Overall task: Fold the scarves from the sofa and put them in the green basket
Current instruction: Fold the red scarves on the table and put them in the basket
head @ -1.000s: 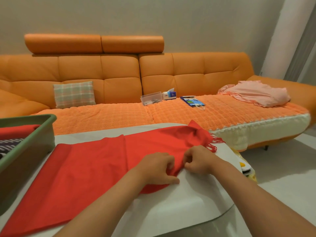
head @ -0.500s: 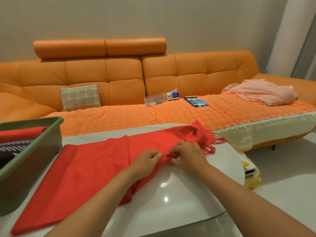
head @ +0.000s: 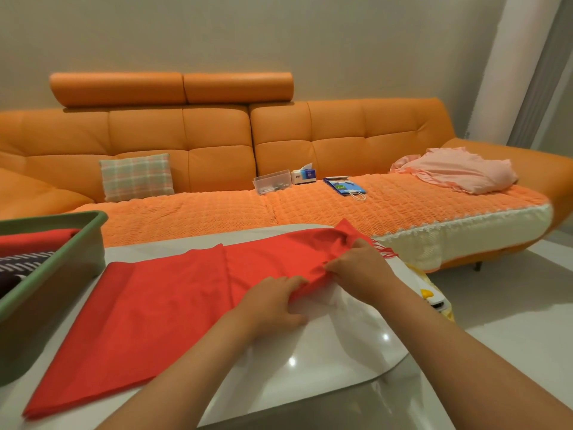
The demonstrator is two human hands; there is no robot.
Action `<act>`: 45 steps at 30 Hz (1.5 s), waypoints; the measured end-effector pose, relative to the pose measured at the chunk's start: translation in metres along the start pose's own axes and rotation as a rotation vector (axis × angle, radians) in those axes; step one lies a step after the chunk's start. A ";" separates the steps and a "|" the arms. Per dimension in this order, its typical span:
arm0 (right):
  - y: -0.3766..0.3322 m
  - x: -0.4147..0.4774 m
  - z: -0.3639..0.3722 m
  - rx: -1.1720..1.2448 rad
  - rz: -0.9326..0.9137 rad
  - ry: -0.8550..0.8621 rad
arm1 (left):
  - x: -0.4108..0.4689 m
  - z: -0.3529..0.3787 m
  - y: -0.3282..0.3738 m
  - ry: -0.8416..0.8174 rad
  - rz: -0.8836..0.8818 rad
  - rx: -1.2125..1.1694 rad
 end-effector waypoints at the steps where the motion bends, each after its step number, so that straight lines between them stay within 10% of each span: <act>1: 0.000 -0.004 -0.003 -0.001 -0.006 0.007 | 0.000 0.003 0.003 0.020 0.042 0.056; 6: -0.007 -0.013 -0.035 0.013 -0.036 0.054 | -0.008 0.014 0.006 -0.147 0.045 0.018; 12: -0.032 -0.025 -0.034 -0.008 0.075 -0.577 | -0.028 -0.002 0.019 -0.340 -0.060 -0.276; 17: -0.054 -0.001 -0.019 -0.004 0.096 -0.254 | -0.027 -0.033 -0.026 0.179 -0.174 -0.113; 21: -0.094 0.006 0.009 0.438 0.137 -0.394 | -0.049 -0.021 -0.071 -0.081 -0.438 0.165; 25: -0.101 0.012 0.033 0.286 0.199 -0.544 | -0.074 -0.018 -0.094 -0.189 -0.562 0.066; 33: -0.134 0.075 0.025 0.190 0.218 -0.226 | -0.074 -0.058 -0.141 0.103 -0.465 0.105; 38: -0.164 0.109 0.039 0.427 0.438 -0.313 | -0.105 -0.043 -0.182 -0.163 -0.570 0.170; 45: -0.191 0.138 0.060 0.538 0.634 -0.347 | -0.098 -0.064 -0.185 0.086 -0.508 0.207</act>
Point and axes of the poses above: each hand's wrist, its own x-axis towards the middle knuckle, its own z-axis out of the palm, y = z × x, the point moved 4 cm from there along x, towards the middle knuckle, and after that the axes turned 10 degrees about y, right-handed, at the moved point
